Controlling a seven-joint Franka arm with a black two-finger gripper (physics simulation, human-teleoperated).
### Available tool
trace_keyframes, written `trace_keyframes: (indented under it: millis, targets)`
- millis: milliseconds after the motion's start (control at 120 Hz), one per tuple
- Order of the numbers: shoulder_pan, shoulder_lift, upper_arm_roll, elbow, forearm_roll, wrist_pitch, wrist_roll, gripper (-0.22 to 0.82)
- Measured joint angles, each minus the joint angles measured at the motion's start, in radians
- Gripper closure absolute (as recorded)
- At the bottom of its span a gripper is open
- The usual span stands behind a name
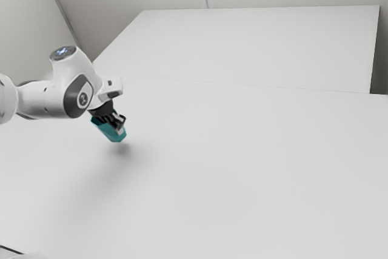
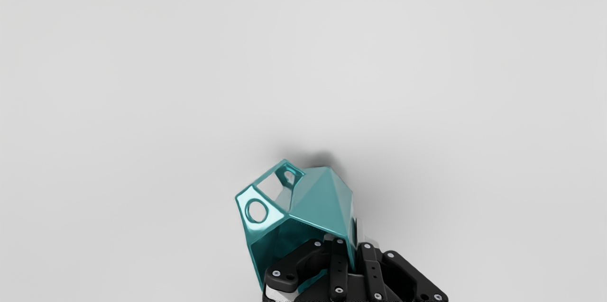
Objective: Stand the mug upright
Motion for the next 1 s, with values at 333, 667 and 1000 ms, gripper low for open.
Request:
trace_keyframes:
  millis: [333,667,1000]
  targets:
    - [-0.026,0.016,0.001,-0.017,-0.111,-0.017,-0.011,0.78]
    - [0.012,0.067,0.005,-0.016,-0.143,-0.046,-0.004,0.78]
    - [0.008,0.077,0.003,-0.015,-0.147,-0.049,0.009,0.73]
